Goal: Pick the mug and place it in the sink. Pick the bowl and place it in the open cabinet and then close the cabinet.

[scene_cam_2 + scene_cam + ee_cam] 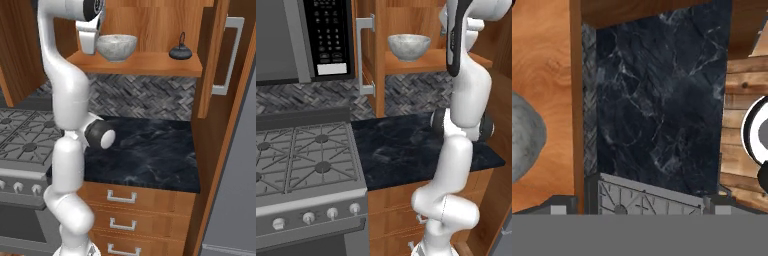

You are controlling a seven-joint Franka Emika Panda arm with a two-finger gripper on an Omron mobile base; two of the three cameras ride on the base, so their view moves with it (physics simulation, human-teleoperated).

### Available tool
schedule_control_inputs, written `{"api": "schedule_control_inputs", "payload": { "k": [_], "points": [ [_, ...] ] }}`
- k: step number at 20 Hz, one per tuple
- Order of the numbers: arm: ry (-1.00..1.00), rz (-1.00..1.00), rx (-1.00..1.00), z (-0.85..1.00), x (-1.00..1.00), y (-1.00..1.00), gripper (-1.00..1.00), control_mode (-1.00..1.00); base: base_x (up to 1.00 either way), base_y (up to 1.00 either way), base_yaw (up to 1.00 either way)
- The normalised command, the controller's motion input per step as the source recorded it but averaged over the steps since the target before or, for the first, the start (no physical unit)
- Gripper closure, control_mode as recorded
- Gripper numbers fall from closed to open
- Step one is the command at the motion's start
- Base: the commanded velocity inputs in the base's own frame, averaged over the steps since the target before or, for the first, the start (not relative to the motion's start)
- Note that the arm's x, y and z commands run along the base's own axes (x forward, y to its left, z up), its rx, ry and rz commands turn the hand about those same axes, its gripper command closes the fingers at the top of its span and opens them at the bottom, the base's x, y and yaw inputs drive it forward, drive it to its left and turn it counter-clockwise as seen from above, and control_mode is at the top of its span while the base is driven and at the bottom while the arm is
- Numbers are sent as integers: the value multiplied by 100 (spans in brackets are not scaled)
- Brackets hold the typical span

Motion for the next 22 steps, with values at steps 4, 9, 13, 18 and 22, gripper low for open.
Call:
{"api": "schedule_control_inputs", "payload": {
  "k": [4,9,13,18,22],
  "points": [
    [39,-7,0,3,-97,0,-100,-100,0,0,0],
    [84,-19,2,2,-82,0,-100,-100,0,0,0],
    [98,-21,2,-13,-57,3,-100,-100,0,0,0],
    [64,-23,9,-22,-67,-16,-100,-100,0,0,0],
    [6,-6,0,0,-41,-10,-100,-100,0,0,0]
  ]
}}
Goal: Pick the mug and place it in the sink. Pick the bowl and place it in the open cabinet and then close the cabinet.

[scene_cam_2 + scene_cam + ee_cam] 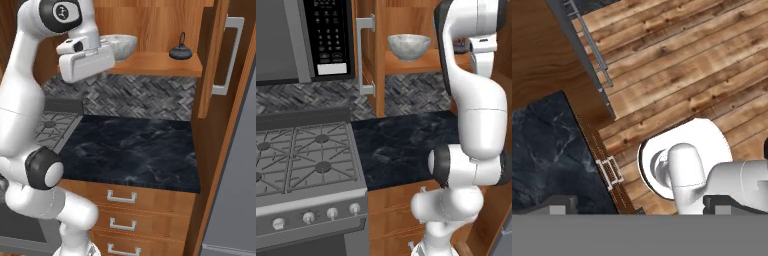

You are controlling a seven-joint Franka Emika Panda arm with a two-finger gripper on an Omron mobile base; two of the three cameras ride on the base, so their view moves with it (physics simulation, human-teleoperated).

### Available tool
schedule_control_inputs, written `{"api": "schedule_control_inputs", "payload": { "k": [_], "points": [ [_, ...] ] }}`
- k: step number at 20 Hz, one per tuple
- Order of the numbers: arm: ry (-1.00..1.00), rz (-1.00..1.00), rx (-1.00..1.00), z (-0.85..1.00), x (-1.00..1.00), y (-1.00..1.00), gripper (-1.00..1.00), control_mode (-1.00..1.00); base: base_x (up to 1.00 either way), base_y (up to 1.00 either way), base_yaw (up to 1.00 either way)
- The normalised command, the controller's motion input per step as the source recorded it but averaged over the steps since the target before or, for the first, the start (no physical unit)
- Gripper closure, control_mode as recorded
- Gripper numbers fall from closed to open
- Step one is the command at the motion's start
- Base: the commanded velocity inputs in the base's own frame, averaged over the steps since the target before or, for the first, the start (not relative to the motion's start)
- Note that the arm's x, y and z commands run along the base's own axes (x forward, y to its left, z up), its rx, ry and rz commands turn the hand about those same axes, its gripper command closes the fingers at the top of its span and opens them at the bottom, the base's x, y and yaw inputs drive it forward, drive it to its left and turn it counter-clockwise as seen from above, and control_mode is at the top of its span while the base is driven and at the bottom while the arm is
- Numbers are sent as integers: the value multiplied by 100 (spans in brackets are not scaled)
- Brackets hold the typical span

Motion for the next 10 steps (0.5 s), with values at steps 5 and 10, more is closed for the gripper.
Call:
{"api": "schedule_control_inputs", "payload": {
  "k": [5,10],
  "points": [
    [-12,6,0,-1,-63,8,-100,-100,0,0,0],
    [-5,0,0,0,-3,0,-100,-100,0,0,0]
  ]
}}
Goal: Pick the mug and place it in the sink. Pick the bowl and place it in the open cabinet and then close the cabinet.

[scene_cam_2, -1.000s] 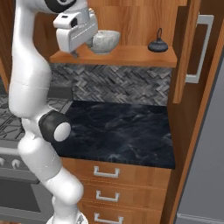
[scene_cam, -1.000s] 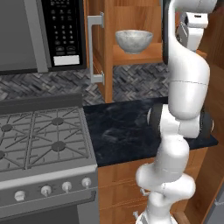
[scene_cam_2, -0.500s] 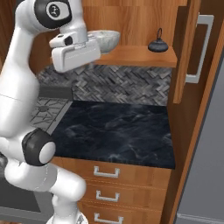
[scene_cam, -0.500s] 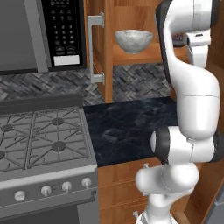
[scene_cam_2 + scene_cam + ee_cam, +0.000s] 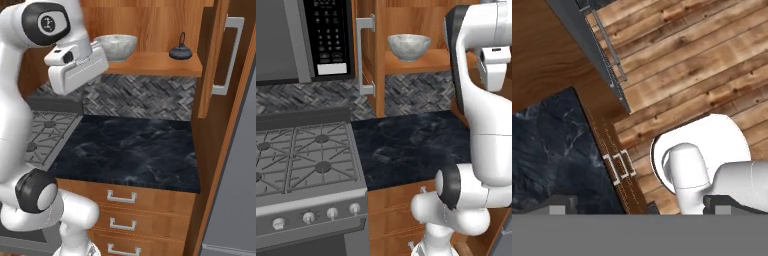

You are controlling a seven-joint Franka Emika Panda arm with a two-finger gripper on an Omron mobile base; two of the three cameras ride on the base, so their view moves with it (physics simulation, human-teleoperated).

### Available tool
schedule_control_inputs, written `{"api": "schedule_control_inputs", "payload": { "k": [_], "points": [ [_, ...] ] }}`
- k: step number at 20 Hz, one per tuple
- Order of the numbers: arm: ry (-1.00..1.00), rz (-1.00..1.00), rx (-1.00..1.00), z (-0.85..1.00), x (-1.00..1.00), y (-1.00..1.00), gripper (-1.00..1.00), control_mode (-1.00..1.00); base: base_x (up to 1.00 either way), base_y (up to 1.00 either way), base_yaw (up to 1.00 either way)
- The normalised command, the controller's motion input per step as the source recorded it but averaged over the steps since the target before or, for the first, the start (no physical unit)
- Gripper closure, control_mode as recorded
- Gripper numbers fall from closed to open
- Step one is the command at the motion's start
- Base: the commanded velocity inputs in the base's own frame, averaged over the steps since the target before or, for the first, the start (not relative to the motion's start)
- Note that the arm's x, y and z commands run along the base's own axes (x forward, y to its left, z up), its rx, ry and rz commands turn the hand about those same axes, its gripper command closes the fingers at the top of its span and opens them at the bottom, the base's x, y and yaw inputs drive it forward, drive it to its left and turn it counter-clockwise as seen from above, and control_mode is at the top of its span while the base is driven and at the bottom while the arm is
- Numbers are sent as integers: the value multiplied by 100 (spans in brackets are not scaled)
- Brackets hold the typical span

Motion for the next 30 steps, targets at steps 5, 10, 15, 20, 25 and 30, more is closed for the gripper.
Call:
{"api": "schedule_control_inputs", "payload": {
  "k": [5,10,15,20,25,30],
  "points": [
    [-15,0,1,0,-34,28,-100,-100,0,0,0],
    [-3,0,-20,-8,-50,16,-100,-100,0,0,0],
    [0,0,-35,-2,-60,13,-100,-100,0,0,0],
    [0,9,-38,-4,-36,88,-100,-100,0,0,0],
    [-6,25,-34,1,-51,95,-100,-100,0,0,0],
    [-1,23,-16,-17,-11,64,-100,-100,0,0,0]
  ]
}}
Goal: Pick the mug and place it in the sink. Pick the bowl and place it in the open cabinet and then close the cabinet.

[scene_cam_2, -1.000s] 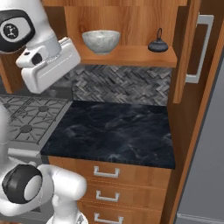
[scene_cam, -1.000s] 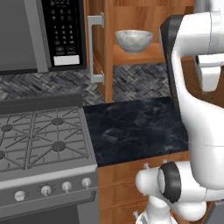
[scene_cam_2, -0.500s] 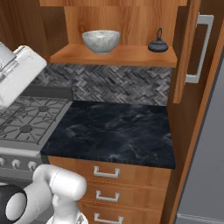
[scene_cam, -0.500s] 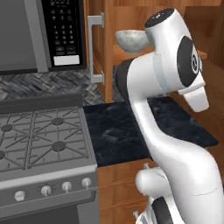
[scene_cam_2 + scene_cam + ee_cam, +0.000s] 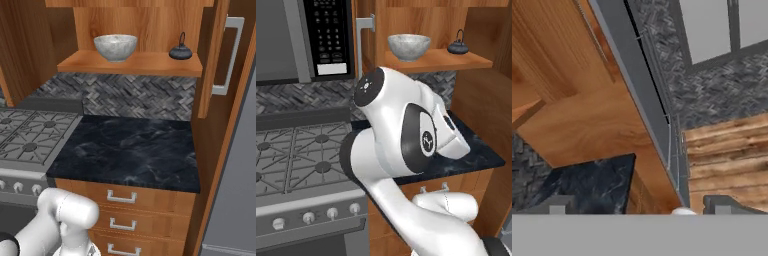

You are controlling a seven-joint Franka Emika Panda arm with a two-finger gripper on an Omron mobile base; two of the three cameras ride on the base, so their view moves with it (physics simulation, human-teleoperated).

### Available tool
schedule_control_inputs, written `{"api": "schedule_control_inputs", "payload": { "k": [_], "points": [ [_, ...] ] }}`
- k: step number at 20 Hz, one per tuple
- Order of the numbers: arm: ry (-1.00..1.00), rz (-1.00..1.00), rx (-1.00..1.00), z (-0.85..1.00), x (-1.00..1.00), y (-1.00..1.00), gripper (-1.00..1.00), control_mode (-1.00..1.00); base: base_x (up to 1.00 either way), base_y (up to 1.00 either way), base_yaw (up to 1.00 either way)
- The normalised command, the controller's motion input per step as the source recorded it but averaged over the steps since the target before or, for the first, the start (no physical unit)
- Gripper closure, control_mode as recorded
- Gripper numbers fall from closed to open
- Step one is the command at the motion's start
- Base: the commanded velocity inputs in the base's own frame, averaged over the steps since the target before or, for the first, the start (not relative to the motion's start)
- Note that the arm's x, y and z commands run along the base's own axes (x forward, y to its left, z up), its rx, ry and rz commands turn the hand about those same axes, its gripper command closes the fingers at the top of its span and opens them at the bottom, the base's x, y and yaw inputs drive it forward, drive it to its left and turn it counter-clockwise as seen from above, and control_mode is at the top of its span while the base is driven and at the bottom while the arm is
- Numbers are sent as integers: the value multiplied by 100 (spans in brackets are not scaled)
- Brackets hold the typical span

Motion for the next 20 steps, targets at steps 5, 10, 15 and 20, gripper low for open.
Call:
{"api": "schedule_control_inputs", "payload": {
  "k": [5,10,15,20],
  "points": [
    [5,5,-23,-1,39,87,-100,-100,0,0,0],
    [8,0,-34,3,39,80,-100,-100,0,0,0],
    [17,0,-29,2,53,60,-100,-100,0,0,0],
    [15,-1,-28,0,65,48,-100,-100,0,0,0]
  ]
}}
